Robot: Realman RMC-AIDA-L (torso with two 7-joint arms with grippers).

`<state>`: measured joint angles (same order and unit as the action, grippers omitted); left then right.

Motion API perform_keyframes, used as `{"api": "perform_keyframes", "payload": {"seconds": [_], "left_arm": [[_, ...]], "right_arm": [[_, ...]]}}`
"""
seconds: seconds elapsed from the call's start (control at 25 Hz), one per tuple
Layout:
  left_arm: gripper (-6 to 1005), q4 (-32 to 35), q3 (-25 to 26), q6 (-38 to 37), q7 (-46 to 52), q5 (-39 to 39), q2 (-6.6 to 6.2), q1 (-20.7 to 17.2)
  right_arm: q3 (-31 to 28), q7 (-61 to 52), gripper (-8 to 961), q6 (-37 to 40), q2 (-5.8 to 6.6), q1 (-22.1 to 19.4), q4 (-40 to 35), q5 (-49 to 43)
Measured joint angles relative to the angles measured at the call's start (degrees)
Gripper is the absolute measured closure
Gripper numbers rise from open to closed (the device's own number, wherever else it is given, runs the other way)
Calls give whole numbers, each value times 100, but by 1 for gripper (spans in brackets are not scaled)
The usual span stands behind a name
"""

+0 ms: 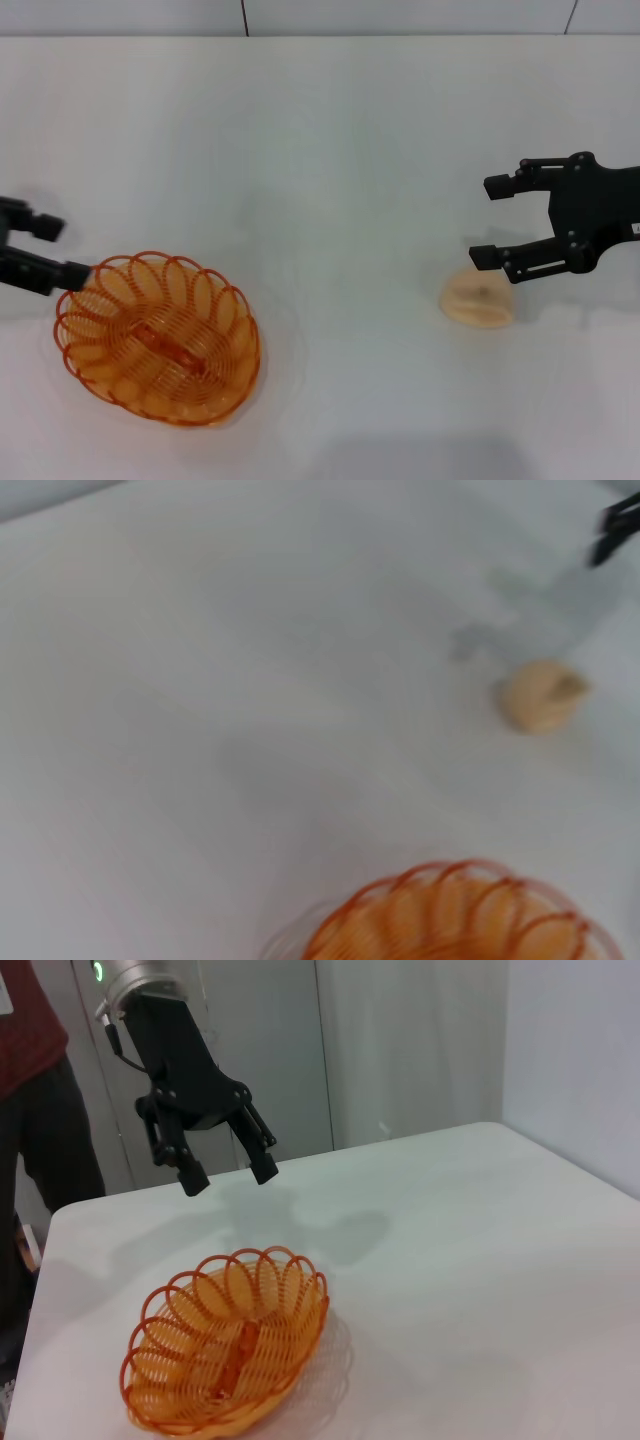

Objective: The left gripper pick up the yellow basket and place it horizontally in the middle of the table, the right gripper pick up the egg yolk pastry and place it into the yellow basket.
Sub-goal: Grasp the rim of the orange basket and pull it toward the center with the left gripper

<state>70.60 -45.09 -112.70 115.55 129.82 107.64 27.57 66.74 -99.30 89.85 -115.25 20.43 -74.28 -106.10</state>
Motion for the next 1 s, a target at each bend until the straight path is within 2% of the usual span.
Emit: {"api": "perform_keyframes", "payload": {"seconds": [0.24,0.52,1.0], "left_arm": [[125,-45,419,58,157,873,-27,98],[144,-240,407,241,309,1611,137,245],[201,-1081,395,1000,311,1822,304,420]], "right_arm": [[5,1,96,-16,-6,6,35,115],[-17,-23,96,-21,-6,26,53,137],[0,-28,97,-23,-6,17,54,205]]}}
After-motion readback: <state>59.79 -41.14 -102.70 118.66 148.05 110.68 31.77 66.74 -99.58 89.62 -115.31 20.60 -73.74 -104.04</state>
